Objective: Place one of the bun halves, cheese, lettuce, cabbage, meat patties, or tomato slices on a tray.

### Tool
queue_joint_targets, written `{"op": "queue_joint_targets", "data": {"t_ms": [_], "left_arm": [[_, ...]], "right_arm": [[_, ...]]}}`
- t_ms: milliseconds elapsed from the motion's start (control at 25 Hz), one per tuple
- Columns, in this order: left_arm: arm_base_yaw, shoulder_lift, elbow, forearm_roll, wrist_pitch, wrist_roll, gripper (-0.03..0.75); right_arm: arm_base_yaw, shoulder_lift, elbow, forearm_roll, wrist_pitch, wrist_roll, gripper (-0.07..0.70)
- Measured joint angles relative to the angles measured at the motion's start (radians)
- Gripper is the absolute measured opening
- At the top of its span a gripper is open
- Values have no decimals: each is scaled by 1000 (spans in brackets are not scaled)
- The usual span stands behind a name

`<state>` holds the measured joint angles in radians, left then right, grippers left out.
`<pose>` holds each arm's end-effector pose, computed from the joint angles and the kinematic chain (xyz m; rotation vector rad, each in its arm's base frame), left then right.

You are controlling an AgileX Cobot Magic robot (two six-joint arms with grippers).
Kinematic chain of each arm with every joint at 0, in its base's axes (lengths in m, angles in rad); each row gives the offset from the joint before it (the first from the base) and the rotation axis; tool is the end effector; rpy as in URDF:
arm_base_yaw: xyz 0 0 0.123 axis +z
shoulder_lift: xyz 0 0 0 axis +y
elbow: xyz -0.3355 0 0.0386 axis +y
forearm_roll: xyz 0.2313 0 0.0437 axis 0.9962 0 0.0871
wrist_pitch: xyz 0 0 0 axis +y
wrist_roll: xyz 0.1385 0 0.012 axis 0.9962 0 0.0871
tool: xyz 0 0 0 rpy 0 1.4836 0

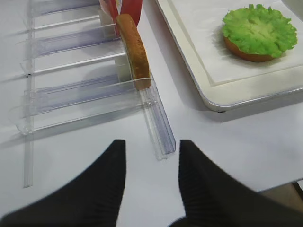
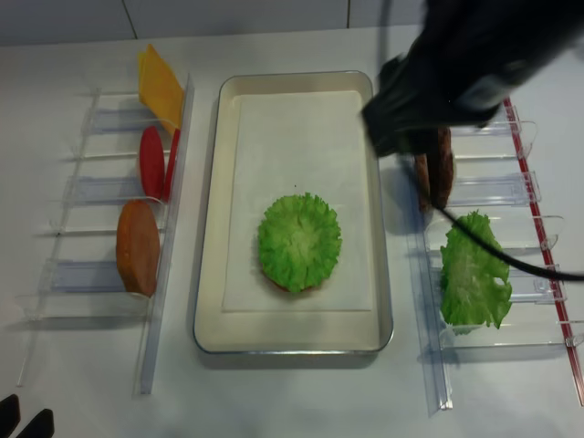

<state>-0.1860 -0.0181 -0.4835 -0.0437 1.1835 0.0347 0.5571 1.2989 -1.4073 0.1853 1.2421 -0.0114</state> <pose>-0.0397 0.0017 0.2272 0.2441 2.1542 -0.1402 0.1920 0.1482 0.4068 -0.7282 2.5529 0.4373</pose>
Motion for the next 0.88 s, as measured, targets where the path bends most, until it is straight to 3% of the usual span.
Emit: {"op": "queue_joint_targets", "data": {"t_ms": [160,440,720,880], "left_arm": [[0,0,0,0,0,0,251],[0,0,0,0,0,0,251],[0,0,0,0,0,0,251],[0,0,0,0,0,0,251]], "right_arm": [[0,-182,82,-45,6,0,452],[-6,-521,338,-93,22,0,452],[-142,-816,528,-122,29,0,449],[-280,-950,613,-109,33,0,447]]}}
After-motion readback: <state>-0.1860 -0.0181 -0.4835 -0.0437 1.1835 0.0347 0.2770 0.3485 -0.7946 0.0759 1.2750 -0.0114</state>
